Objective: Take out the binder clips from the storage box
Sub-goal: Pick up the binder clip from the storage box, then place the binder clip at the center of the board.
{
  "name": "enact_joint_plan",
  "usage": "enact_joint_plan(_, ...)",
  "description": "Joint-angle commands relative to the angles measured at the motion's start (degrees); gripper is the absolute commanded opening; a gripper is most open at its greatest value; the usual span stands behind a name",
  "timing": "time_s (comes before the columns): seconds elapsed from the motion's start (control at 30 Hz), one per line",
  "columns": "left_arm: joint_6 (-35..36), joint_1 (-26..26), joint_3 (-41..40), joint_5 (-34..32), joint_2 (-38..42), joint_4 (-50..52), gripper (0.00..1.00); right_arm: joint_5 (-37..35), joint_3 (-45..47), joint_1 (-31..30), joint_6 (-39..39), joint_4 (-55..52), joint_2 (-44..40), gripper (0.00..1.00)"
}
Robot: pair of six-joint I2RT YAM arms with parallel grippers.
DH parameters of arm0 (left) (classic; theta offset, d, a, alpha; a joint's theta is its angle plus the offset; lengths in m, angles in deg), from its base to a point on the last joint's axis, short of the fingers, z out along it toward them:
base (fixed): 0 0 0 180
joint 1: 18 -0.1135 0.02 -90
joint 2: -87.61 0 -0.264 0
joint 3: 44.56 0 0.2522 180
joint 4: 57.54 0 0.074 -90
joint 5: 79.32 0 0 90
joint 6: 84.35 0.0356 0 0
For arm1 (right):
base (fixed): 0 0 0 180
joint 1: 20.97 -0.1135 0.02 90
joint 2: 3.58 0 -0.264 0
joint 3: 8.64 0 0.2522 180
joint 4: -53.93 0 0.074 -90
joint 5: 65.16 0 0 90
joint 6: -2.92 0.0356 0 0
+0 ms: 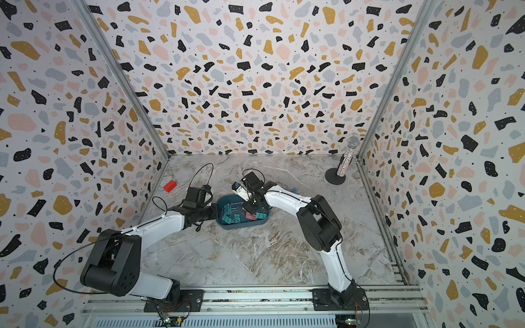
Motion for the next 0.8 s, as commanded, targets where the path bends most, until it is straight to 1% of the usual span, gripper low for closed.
enact_joint_plan(0.0,-0.3,-0.3,-0.8,0.5,-0.3,-1.5,0.31,-0.1,0.0,-0.2,-0.4,-1.1,-7.0,0.02)
enact_joint_plan(0.17,-0.4,-0.3,-0.9,0.6,-0.2,-1.5,0.31,0.6,0.7,0.6,-0.4,-1.0,-10.5,0.02)
enact_joint_plan(0.33,-0.3,-0.3,-0.7,0.8,-0.3,-1.5,0.31,2.4,2.7,3.3,0.6,-0.9,-14.4,0.01)
enact_joint_plan(0.47,-0.1,-0.3,-0.6,1.1,-0.5,-1.4,0.31,1.1,6.0,6.4,-1.0,-0.4,-18.4,0.01)
enact_joint_plan(0.7,-0.2,-0.3,-0.5,1.3,-0.3,-1.4,0.31,-1.4,11.6,14.1,-4.3,-0.3,-25.9,0.01)
enact_joint_plan(0.77,-0.1,-0.3,-0.3,1.4,-0.4,-1.4,0.31,-3.4,13.2,16.1,-5.2,-0.4,-27.4,0.01)
